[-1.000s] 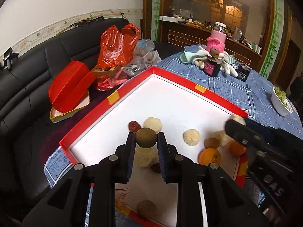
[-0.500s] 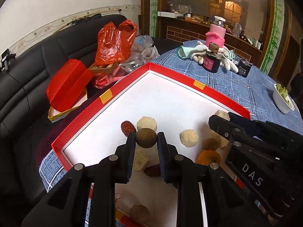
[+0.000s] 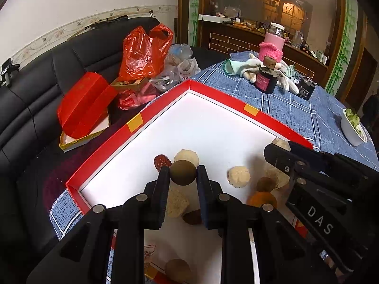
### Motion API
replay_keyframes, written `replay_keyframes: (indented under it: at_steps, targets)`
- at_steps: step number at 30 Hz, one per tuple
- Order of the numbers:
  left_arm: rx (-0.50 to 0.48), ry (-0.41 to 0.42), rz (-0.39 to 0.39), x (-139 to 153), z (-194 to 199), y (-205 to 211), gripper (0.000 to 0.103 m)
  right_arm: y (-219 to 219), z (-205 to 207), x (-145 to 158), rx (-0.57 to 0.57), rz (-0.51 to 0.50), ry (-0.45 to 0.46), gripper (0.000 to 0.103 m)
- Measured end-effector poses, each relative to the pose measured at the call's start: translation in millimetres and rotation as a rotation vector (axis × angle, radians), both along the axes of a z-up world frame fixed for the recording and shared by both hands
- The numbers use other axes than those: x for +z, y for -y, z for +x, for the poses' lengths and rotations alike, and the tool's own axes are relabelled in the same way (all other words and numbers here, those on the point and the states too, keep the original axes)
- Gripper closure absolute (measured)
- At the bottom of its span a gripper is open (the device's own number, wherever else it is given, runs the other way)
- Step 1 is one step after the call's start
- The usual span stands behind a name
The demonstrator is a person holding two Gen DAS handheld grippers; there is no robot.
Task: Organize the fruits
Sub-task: 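Carry the brown fruit and the white pastry over the white tray with both tools, then open the left tool to drop the fruit while the right tool drops the pastry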
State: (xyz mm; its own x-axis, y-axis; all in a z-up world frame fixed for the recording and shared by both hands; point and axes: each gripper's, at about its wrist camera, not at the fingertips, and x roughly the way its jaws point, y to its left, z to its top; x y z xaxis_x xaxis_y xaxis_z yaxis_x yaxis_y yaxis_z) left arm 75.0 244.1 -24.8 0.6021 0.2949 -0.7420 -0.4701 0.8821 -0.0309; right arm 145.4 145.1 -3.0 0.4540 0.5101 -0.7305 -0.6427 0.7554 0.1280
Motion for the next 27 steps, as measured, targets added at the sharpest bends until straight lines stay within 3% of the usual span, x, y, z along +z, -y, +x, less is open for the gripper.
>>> replay_keyframes:
  at_steps: [17, 27]
  targets:
    - [0.053, -0.043, -0.013, -14, 12, -22, 0.082, -27, 21, -11, -0.022, -0.031, -0.026, 0.075]
    - [0.054, -0.016, -0.012, -3, 12, -22, 0.082, -26, 26, -13, -0.052, -0.029, -0.027, 0.075]
